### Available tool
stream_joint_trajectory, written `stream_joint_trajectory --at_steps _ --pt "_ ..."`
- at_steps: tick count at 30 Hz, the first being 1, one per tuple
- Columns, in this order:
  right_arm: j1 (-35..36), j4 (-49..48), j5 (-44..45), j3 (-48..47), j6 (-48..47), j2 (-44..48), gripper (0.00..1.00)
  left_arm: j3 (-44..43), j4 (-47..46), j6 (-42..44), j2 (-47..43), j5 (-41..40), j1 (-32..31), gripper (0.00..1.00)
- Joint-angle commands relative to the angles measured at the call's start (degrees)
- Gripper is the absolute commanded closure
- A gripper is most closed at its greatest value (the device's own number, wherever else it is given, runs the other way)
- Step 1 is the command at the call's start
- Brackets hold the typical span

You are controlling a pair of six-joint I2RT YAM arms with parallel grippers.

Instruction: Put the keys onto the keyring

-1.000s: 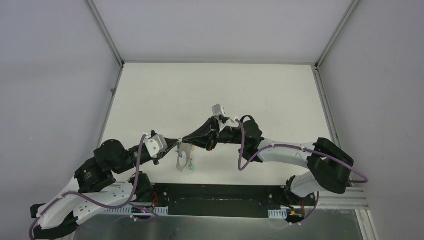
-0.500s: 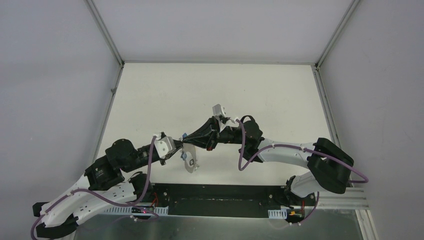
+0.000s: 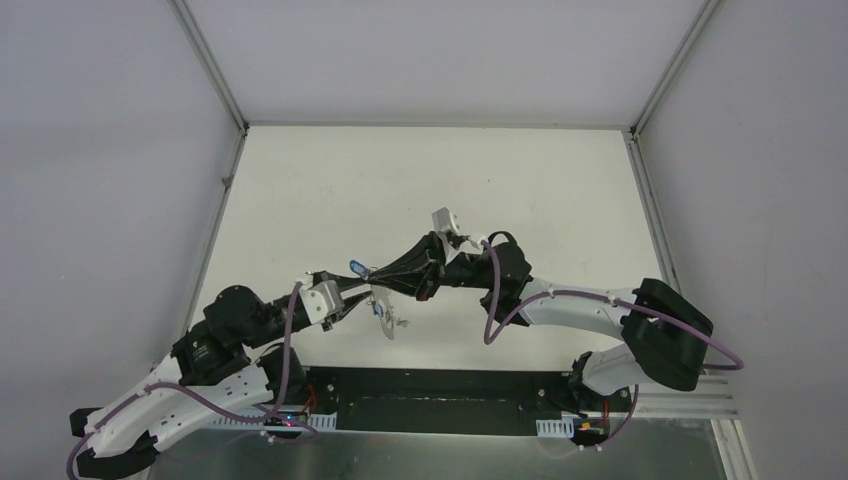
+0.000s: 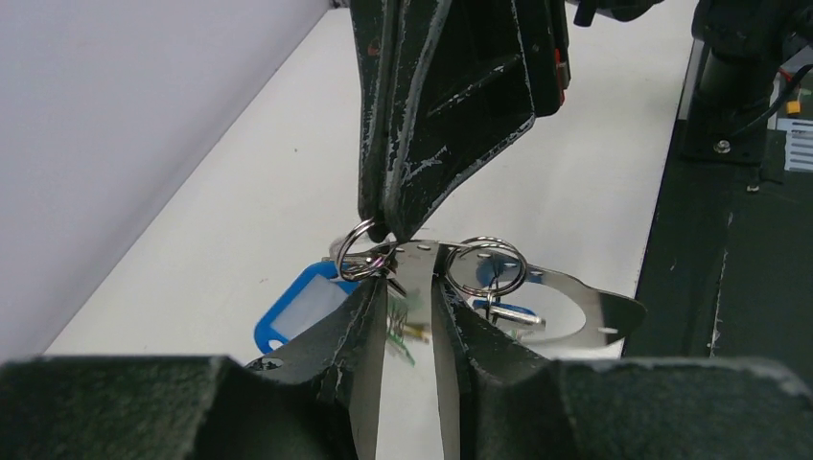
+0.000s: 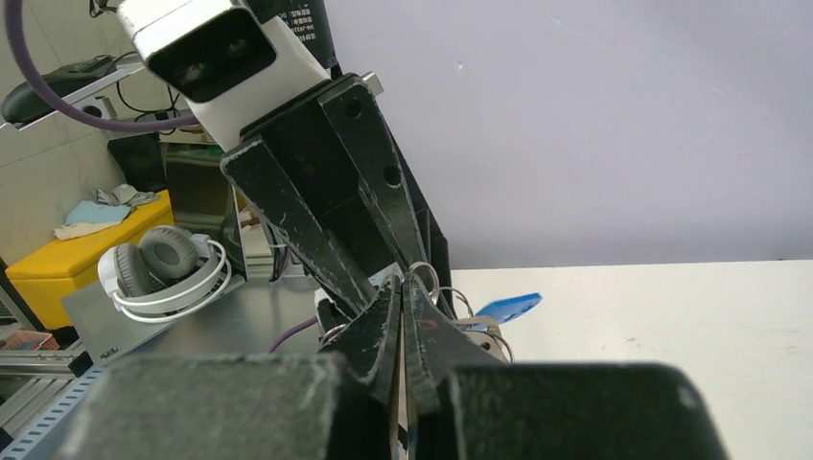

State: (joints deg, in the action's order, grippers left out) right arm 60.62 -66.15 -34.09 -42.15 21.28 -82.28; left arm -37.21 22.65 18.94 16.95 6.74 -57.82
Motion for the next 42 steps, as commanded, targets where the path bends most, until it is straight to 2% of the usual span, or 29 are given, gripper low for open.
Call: stream_joint_trajectory --at_steps 1,10,18,20,23,25,34,42 --pt "0.12 -4.07 0.69 0.14 -0.39 2.80 1.00 -0.55 -1.40 -0.37 -3.40 0.77 -0.45 0.75" --pt "0.11 -4.07 0.88 -0.30 -0.50 3.18 1.00 -1.91 4.61 -3.19 -2.66 3.62 -0.53 0.93" --pt "0.10 -4.07 0.99 -0.30 -0.47 3.22 1.00 -3.30 5.31 -2.07 1.86 5.54 -0.47 0.97" --pt "0.11 -4.07 0.96 -0.26 -0.46 3.27 1.00 -3.84 5.78 -1.99 1.14 4.02 -0.49 0.93" --pt "0.11 -4.07 1.03 -0.13 -0.51 3.33 1.00 -4.58 6.46 -2.27 -1.06 1.30 -0.49 0.82" --pt "0.11 -4.07 1.04 -0.10 -0.45 3.35 1.00 -5.67 7.19 -2.39 -2.39 -0.08 -0.45 0.78" --pt "0.09 -4.07 0.80 -0.39 -0.30 3.26 1.00 -10.44 9.95 -1.03 -3.74 -5.18 -0.49 0.76" --pt "0.11 -4.01 0.73 -0.37 -0.21 3.27 1.00 -12.62 9.90 2.66 0.88 -6.89 -0.46 0.69"
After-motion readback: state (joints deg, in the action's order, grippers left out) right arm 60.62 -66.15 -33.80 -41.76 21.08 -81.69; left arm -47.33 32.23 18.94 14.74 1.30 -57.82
